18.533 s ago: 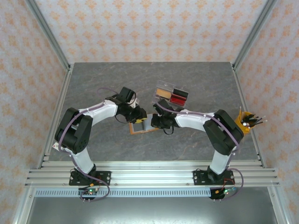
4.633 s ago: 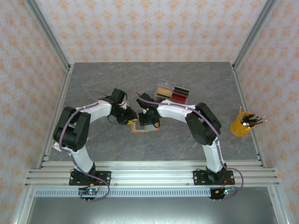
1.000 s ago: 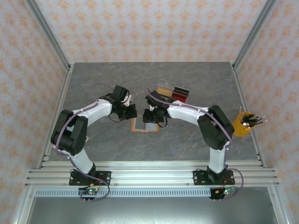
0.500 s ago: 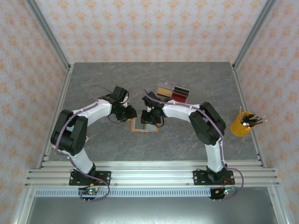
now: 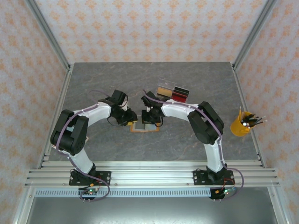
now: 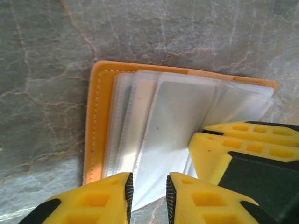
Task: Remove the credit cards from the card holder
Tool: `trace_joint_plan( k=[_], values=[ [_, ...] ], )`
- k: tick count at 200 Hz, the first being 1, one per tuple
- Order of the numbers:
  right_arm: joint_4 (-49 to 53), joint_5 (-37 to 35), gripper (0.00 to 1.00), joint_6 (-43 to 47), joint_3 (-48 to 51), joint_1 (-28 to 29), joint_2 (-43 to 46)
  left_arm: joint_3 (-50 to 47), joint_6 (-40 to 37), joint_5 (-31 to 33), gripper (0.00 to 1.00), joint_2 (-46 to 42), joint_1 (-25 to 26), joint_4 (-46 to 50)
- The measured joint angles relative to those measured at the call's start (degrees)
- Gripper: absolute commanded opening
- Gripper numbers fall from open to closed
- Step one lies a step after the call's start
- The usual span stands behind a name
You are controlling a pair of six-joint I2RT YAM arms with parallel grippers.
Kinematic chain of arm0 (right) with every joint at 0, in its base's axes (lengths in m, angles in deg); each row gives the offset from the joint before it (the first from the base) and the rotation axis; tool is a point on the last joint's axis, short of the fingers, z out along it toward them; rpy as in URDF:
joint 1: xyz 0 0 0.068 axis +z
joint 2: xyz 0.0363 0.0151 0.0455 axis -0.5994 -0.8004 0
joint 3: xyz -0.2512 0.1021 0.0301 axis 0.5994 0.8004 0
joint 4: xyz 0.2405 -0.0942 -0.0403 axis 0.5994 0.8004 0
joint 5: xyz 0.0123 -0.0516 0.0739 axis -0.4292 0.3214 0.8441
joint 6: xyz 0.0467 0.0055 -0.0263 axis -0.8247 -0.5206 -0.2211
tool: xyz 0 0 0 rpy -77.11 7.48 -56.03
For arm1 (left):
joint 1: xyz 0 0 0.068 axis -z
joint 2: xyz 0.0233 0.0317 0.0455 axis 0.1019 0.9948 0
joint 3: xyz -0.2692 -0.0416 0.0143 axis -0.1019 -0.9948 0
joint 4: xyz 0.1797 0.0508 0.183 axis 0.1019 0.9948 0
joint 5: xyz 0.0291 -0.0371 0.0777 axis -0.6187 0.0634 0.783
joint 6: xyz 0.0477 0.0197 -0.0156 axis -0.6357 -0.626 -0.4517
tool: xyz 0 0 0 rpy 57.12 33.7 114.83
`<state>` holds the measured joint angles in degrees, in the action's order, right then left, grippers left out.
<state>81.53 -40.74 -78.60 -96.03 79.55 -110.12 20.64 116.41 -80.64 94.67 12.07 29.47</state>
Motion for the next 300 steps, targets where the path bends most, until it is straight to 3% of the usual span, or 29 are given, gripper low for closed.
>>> trace_joint_plan(
  k=[125, 234, 272, 300],
  values=[
    [0.0, 0.1, 0.14, 0.2, 0.0, 0.0, -0.2, 0.1, -0.2, 0.1, 0.33, 2.9, 0.9, 0.0],
    [-0.1, 1.1, 0.15, 0.2, 0.0, -0.2, -0.3, 0.7, -1.8, -2.5, 0.3, 3.5, 0.9, -0.5],
    [-0.3, 1.5, 0.15, 0.2, 0.0, -0.3, -0.3, 0.7, -2.2, -2.8, 0.14, 3.5, 1.2, -0.4],
    [-0.7, 1.3, 0.22, -0.2, 0.5, -0.5, 0.2, 0.9, -3.3, -2.6, 0.06, 3.5, 1.4, -0.2]
  ],
)
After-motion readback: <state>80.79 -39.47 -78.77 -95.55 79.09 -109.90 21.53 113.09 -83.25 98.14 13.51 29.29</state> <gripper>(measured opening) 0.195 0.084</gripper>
